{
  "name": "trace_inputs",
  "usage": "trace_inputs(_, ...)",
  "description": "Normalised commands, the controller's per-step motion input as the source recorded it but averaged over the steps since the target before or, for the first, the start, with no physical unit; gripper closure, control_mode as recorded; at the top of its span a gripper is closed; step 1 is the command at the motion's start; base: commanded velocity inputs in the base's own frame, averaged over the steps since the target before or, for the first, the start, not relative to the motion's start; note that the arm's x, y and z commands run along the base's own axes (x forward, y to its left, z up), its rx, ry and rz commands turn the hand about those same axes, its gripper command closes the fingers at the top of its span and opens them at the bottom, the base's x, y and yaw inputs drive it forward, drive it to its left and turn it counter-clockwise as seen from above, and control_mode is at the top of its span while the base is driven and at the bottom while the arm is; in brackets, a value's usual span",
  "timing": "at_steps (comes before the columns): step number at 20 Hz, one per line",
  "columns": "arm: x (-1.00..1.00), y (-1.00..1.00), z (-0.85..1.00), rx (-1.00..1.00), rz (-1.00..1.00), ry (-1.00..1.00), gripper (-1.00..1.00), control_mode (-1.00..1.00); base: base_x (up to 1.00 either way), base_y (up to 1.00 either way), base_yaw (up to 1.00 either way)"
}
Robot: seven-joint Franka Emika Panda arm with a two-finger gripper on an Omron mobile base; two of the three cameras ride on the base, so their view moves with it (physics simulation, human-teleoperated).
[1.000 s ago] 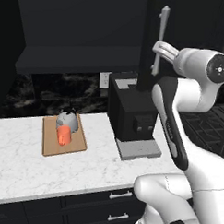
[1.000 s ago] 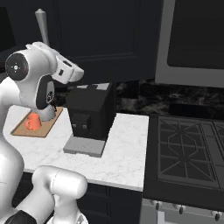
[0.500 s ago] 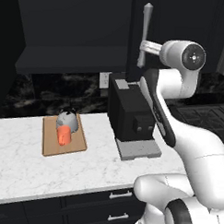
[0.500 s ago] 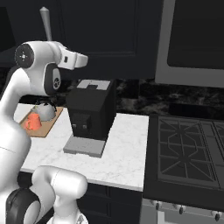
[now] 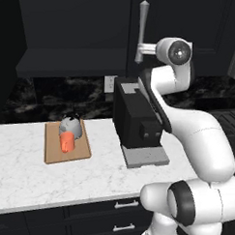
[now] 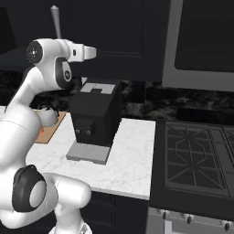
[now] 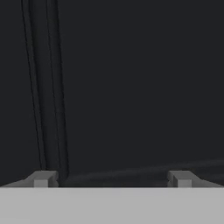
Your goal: Pick the kettle from the counter and place it on the tray. Then pick the mug from the cabinet and place it on the tray. Then close the cabinet doors.
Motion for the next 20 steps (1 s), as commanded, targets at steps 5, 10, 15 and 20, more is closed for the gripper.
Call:
trace_inputs(5, 0.62, 0.00, -0.21, -0.18, -0.10, 0.05, -1.00, -1.00, 0.00, 0.00, 0.00)
trace_inputs(10, 0.37, -0.04, -0.23, -0.16, -0.12, 0.04, -1.00, -1.00, 0.00, 0.00, 0.00)
trace_inputs(15, -0.01, -0.14, -0.03, -0.07, -0.14, 0.00, -1.00, -1.00, 0.00, 0.00, 0.00)
trace_inputs(20, -0.16, -0.14, 0.00, 0.00, -0.16, 0.00, -1.00, -1.00, 0.00, 0.00, 0.00)
